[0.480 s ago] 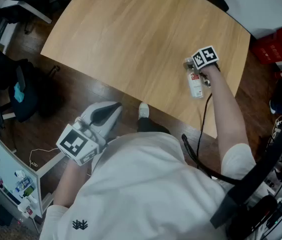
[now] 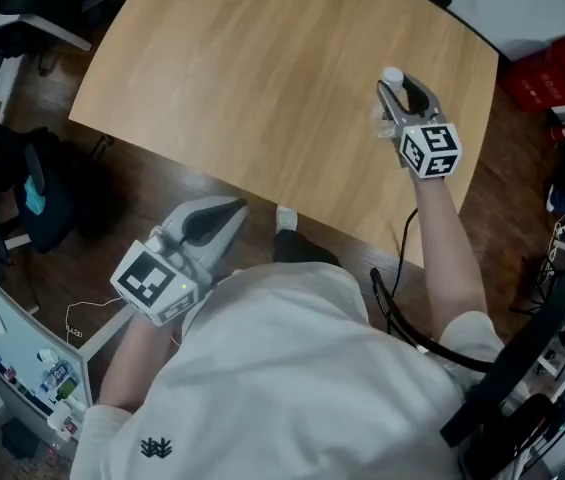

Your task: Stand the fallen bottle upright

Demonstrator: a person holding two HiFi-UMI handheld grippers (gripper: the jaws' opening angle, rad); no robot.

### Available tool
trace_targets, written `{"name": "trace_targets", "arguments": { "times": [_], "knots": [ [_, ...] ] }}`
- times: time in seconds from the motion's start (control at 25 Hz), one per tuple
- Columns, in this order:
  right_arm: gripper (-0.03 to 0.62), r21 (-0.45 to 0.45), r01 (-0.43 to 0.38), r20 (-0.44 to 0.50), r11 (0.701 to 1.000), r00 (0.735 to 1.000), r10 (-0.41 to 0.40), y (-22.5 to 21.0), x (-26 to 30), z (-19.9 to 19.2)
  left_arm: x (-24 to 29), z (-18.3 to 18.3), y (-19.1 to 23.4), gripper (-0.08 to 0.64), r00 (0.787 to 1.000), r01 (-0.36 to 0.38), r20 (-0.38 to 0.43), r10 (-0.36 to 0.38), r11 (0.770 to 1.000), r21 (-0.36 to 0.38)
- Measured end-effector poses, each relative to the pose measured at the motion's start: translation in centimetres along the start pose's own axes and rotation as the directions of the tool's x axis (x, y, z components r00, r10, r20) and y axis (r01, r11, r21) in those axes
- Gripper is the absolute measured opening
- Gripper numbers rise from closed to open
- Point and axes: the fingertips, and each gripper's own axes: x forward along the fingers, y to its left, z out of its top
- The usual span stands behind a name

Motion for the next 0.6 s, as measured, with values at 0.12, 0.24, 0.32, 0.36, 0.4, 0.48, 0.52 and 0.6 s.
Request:
{"name": "trace_targets", "arguments": {
  "times": [0.12,0.24,0.32,0.36,0.4,0.48,0.52,0.6],
  "knots": [
    [0.19,0.016,0.115,0.126,0.993,0.985,-0.116,-0.4,-2.0,0.3,0.3,-0.1,-0.5,0.0,0.999,0.031,-0.017,-0.031,0.999,0.019],
    [0.189,0.053,0.189,0.188,0.981,0.963,-0.195,-0.1,-3.3,-0.2,0.1,-0.5,-0.5,0.0,0.998,0.048,-0.031,-0.047,0.998,0.038],
    [0.187,0.048,0.214,0.223,0.976,0.95,-0.219,0.7,-4.0,-0.2,-0.1,-0.8,-0.4,0.0,0.998,0.057,-0.036,-0.055,0.997,0.042],
    [0.187,0.04,0.222,0.235,0.974,0.946,-0.226,1.2,-4.2,-0.2,-0.3,-0.9,-0.4,0.0,0.997,0.063,-0.038,-0.061,0.997,0.042],
    [0.187,0.034,0.23,0.242,0.972,0.942,-0.232,1.5,-4.4,-0.2,-0.5,-1.1,-0.5,0.0,0.997,0.069,-0.04,-0.067,0.997,0.042],
    [0.188,0.035,0.247,0.245,0.968,0.937,-0.248,1.6,-4.7,-0.4,-0.7,-1.4,-0.8,0.0,0.996,0.079,-0.043,-0.077,0.996,0.048],
    [0.189,0.041,0.255,0.24,0.966,0.936,-0.258,1.5,-4.9,-0.6,-0.9,-1.4,-1.0,0.0,0.996,0.083,-0.043,-0.081,0.995,0.052],
    [0.19,0.049,0.264,0.223,0.963,0.937,-0.268,1.0,-4.9,-1.1,-1.3,-1.3,-1.6,0.0,0.995,0.093,-0.037,-0.09,0.994,0.063]
  ]
}}
